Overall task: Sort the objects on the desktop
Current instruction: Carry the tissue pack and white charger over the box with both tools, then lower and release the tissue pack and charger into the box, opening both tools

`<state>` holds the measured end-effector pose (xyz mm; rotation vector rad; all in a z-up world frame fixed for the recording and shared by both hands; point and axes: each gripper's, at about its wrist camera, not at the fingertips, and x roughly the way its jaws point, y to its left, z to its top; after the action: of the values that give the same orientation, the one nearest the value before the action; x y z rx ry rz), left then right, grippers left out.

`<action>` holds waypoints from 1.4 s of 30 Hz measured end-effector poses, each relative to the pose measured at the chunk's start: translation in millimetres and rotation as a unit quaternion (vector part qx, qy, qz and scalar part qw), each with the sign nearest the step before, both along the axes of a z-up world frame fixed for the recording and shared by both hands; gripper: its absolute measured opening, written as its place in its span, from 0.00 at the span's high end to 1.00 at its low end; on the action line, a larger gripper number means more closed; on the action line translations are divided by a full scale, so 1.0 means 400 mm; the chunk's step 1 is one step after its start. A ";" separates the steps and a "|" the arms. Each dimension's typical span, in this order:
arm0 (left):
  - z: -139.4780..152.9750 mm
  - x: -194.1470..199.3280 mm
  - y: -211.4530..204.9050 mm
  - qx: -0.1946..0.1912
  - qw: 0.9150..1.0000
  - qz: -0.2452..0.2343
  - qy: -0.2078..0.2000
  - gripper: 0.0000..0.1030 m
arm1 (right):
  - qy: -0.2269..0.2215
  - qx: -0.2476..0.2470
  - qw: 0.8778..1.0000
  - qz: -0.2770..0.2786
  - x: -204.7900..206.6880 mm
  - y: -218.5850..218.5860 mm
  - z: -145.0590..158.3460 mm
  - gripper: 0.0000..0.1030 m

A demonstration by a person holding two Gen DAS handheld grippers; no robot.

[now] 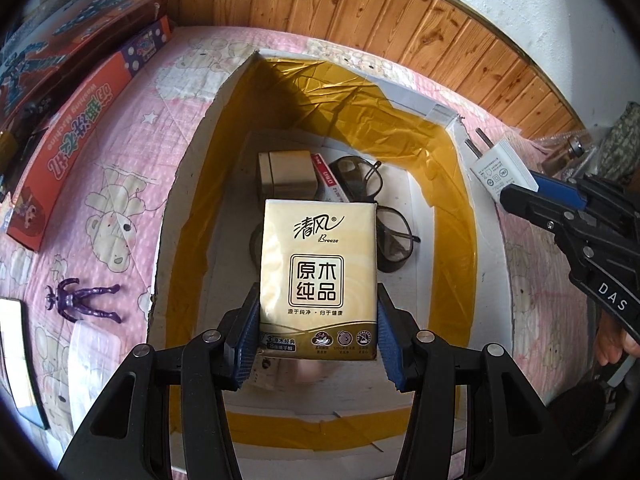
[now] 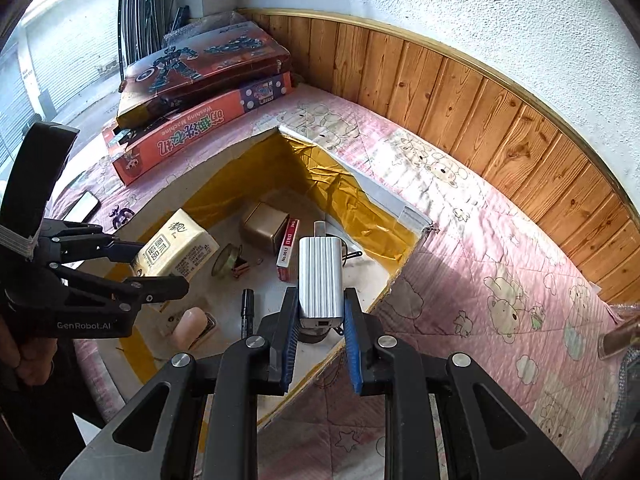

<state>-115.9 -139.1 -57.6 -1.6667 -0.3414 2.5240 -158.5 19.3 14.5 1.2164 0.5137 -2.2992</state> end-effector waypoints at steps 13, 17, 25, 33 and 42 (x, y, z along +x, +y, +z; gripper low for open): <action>-0.056 -0.041 0.008 -0.032 0.997 -0.051 -0.043 0.48 | -0.049 0.121 0.991 0.037 -0.142 -0.070 -0.100 0.78; -0.075 -0.047 0.019 -0.049 0.995 -0.065 -0.053 0.48 | -0.067 0.156 0.984 0.048 -0.169 -0.088 -0.137 0.78; -0.093 -0.065 0.000 -0.029 0.994 -0.066 -0.084 0.48 | -0.102 0.216 0.969 0.070 -0.198 -0.123 -0.206 0.78; -0.104 -0.074 0.013 -0.046 0.991 -0.073 -0.107 0.48 | -0.126 0.256 0.956 0.073 -0.222 -0.138 -0.257 0.78; -0.090 -0.063 0.009 -0.046 0.990 -0.073 -0.114 0.46 | -0.122 0.247 0.960 0.055 -0.219 -0.124 -0.240 0.72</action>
<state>-141.0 -135.7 -93.5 -1.9426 -0.1173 2.2831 -246.2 -30.3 -81.5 1.6274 1.0755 -1.9460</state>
